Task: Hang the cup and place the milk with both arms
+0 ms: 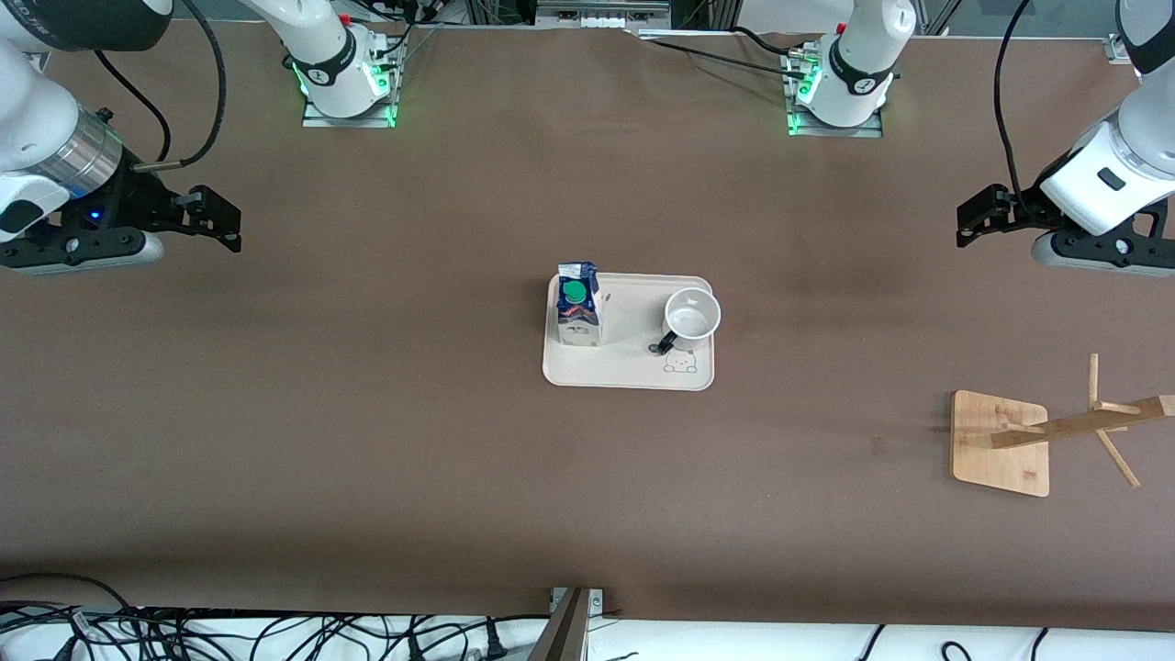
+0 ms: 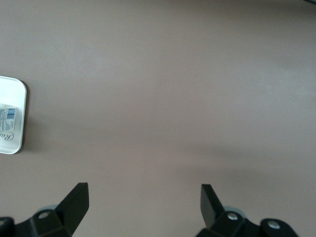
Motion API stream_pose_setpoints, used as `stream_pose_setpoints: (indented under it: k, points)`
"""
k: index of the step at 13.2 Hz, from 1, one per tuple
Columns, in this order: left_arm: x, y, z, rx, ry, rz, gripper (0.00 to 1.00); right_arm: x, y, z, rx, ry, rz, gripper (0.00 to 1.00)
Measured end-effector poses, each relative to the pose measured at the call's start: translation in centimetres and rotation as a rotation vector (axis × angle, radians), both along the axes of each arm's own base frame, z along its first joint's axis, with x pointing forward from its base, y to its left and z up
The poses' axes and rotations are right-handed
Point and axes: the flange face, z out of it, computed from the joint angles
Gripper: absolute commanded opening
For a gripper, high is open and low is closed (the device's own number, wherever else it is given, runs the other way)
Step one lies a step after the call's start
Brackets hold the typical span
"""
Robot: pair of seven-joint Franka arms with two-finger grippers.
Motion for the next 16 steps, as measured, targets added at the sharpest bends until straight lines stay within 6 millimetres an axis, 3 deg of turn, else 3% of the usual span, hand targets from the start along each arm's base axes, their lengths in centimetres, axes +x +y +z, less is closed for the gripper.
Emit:
stream_pose_setpoints:
  k: [7,11,14,16]
  points:
    - [-0.1,0.0,0.0,0.000,0.005,0.000,1.00,0.0,-0.1,0.1,0.000,-0.003,-0.002,1.00]
    - [-0.1,0.0,0.0,0.000,0.005,0.000,1.00,0.8,-0.1,1.2,0.003,-0.037,-0.005,1.00]
    - [-0.1,0.0,0.0,0.000,0.005,0.000,1.00,1.7,0.8,-0.1,-0.003,-0.014,0.012,1.00]
    - [-0.1,0.0,0.0,0.000,0.005,0.000,1.00,1.4,2.2,-2.4,-0.014,0.081,0.075,1.00]
